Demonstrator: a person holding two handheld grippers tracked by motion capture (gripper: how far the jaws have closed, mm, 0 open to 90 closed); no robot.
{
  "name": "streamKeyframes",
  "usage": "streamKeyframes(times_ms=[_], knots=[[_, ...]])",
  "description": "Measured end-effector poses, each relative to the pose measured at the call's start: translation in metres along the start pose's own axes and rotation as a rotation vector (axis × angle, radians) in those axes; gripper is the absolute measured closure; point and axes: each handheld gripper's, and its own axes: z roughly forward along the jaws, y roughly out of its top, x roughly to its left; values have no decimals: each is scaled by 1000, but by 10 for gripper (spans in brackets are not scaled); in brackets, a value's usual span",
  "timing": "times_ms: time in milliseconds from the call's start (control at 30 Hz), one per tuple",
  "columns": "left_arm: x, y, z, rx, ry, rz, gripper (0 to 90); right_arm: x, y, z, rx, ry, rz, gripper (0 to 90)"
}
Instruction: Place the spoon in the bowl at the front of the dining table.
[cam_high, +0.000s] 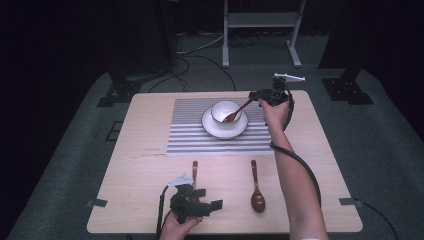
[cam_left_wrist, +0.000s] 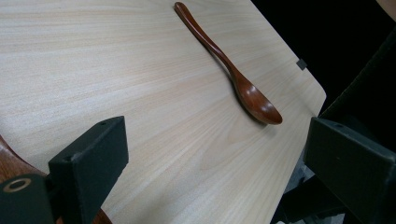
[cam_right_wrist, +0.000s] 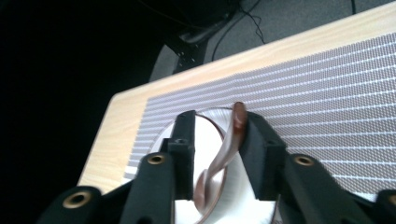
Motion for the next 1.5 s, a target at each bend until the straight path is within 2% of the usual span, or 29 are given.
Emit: streamKeyframes(times_ms=[67,267,700,1500], knots=[[0,0,0,2,1,2,56,-2,-2,1,8,-9,-13,626],[-1,0,1,6,2,8,56,-13,-10,1,24,7,14,540],[-1,0,3,8,8,5,56,-30,-23,-5,54,21,23,520],[1,3,-2,-16,18,3,56,-30,-43,-19,114,71,-35,479]])
